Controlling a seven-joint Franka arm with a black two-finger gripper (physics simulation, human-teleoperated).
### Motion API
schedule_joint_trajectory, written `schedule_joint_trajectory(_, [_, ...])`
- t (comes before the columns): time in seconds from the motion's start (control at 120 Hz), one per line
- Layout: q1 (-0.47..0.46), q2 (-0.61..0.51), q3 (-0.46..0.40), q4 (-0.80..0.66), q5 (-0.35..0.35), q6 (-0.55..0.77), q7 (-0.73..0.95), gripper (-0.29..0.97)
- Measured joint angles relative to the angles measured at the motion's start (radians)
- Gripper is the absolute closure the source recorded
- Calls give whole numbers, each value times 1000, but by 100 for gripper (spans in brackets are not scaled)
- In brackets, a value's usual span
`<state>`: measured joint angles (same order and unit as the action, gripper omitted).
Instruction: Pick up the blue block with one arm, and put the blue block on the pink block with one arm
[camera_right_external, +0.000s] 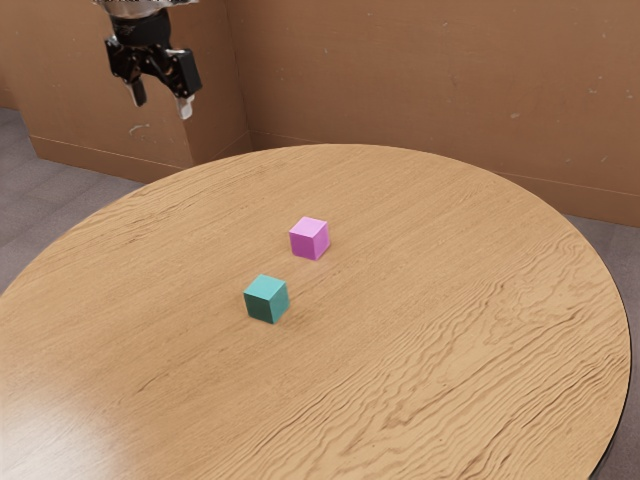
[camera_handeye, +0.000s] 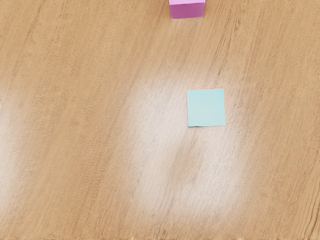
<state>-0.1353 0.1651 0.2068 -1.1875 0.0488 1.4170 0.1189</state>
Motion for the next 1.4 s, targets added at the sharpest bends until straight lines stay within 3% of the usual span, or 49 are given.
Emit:
schedule_joint_trajectory(0.233, [1,-15,-12,-49,-20,-12,-21,0])
schedule_joint_trajectory(0.408, [-15,-285,-22,-679,-59,190,-39,0])
schedule_joint_trajectory(0.517, [-2,-280,-17,-834,-64,364,-50,0])
schedule_joint_trajectory(0.767, [1,-131,-13,-785,-69,543,-78,0])
schedule_joint_trajectory(1.117, [-3,151,-17,-621,-166,706,-62,0])
schedule_joint_trajectory(1.4, [-7,237,-39,-581,-203,769,-52,0])
